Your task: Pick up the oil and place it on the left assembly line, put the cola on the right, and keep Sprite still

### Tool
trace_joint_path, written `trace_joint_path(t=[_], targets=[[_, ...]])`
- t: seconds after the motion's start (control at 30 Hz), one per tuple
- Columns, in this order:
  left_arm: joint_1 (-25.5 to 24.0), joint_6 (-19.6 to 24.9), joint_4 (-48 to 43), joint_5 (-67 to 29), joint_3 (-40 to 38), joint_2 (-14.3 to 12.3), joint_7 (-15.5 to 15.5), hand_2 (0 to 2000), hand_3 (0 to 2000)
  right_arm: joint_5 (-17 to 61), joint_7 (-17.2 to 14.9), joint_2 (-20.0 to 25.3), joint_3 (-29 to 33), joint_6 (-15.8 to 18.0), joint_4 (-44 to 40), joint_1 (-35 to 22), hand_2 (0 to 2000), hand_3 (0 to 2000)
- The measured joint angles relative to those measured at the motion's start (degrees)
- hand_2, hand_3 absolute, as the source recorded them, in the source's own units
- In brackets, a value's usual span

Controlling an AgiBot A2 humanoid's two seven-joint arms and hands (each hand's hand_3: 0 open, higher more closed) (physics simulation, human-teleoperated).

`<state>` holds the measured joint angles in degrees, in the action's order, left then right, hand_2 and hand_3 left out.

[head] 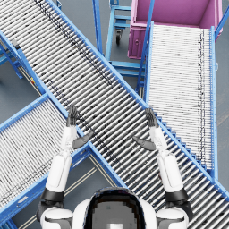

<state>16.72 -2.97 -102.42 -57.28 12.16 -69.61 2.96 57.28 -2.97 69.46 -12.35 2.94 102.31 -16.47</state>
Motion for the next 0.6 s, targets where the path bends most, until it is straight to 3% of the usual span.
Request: trace_joint_path(t=[0.17,0.6], targets=[[0.57,2.41,-0.36,0.0,-1.42,-1.26,-2.4,0,0,0.0,2.41,1.27,0.36,-2.38,0.26,-0.47,0,0],[6.17,2.96,-2.26,0.02,-9.75,-4.9,-2.96,0,0,-0.01,2.96,4.55,9.71,-2.93,5.71,-3.93,0,0]])
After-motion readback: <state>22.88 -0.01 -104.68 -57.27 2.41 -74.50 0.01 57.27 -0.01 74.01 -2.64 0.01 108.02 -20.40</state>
